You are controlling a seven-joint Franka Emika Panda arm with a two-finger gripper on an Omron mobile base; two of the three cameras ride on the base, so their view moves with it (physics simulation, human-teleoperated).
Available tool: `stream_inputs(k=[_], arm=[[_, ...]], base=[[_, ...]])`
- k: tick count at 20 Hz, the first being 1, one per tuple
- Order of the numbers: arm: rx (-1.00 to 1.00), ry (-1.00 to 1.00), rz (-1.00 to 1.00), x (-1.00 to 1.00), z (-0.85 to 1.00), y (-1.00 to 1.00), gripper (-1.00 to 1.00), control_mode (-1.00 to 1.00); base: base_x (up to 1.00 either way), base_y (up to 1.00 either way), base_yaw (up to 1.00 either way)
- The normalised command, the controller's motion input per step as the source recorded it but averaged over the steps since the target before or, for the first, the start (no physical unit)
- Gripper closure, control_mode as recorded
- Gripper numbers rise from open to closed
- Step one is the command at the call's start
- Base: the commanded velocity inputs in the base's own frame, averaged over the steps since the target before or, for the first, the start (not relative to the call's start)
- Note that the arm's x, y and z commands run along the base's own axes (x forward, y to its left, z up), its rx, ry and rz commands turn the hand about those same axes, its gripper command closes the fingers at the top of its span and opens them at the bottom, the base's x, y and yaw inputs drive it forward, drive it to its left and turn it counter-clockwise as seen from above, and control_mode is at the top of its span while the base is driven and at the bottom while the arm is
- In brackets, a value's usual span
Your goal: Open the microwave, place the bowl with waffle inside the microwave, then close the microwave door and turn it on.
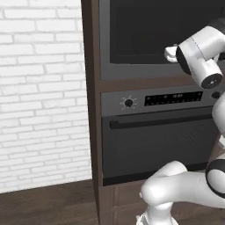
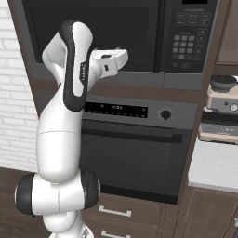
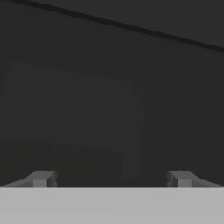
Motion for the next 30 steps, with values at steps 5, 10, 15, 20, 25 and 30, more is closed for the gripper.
stream_inputs(k=[5,10,15,20,25,30], arm=[[0.00,-0.03,0.00,-0.32,0.01,-0.10,-1.00,-1.00],[0.00,-0.04,0.00,-0.98,0.17,-0.58,-1.00,-1.00],[0.00,0.00,0.00,-0.91,0.25,-0.78,-1.00,-1.00],[0.01,0.01,0.00,-0.37,0.30,-0.88,-1.00,-1.00],[0.02,0.08,0.00,0.00,0.20,-0.84,-1.00,-1.00],[0.00,0.08,0.00,0.00,0.00,-0.69,-1.00,-1.00]], base=[[0.00,0.00,0.00],[0.00,0.00,0.00],[0.00,0.00,0.00],[0.00,0.00,0.00],[0.00,0.00,0.00],[0.00,0.00,0.00]])
